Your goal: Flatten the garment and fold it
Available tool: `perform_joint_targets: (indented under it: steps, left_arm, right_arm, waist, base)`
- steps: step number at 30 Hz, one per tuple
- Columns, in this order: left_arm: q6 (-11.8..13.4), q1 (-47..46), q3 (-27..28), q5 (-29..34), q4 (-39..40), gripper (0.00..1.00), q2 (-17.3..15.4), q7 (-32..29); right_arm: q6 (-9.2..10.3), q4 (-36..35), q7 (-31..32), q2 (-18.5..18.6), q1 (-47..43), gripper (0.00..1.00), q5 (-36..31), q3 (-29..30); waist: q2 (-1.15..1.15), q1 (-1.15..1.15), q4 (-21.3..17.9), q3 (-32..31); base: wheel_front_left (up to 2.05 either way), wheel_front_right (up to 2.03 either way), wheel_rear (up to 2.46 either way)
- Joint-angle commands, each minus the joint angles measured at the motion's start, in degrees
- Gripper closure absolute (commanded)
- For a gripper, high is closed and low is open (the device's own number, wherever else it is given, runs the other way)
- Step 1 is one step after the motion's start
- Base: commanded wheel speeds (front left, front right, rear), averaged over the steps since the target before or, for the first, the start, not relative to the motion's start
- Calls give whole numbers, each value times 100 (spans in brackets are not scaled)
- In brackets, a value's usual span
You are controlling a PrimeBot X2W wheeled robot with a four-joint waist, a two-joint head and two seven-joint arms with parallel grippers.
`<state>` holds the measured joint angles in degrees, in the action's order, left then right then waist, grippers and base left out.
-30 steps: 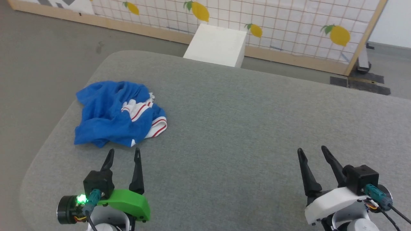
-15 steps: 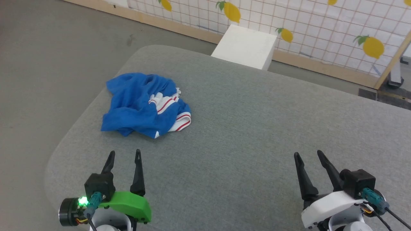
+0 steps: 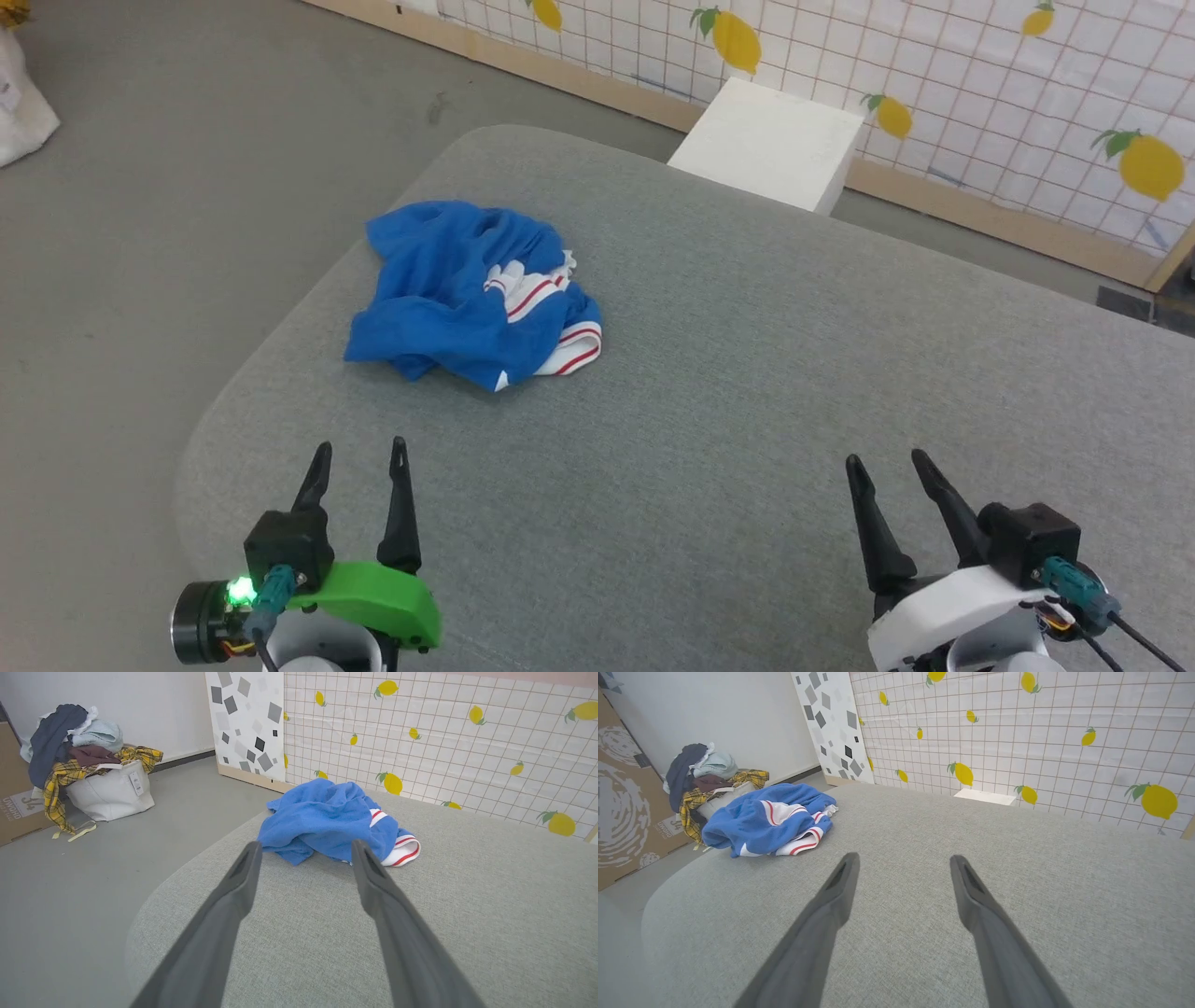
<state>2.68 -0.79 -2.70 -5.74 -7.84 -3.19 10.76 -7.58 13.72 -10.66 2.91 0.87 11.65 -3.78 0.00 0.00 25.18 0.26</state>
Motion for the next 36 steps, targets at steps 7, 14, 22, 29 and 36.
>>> perform_joint_targets:
  steps: [7,14,22,29,36]
  left_arm:
    - [80,-43,-26,-58,-71,0,25,132]
    - [93,-45,-38,-33,-114,0,27,212]
    - [135,-51,-60,-70,-167,0,29,306]
    - [176,-59,-99,-131,-229,0,31,390]
    - [188,-64,-116,-150,-263,0,31,424]
  right_arm:
    - [7,94,-118,-2,-11,0,-120,-24]
    - [7,91,-123,-2,-45,0,-119,-29]
    - [8,107,-163,-3,-79,0,-76,22]
    - [8,144,-205,-3,-96,0,-30,55]
    - [9,162,-212,-3,-92,0,-1,61]
  waist:
    - [0,0,167,-51]
    - [0,0,297,-83]
    - [0,0,443,-82]
    - [0,0,594,-74]
    - [0,0,631,-64]
  base:
    - [0,0,0]
    - [0,0,0]
    - [0,0,0]
    - [0,0,0]
    - [0,0,0]
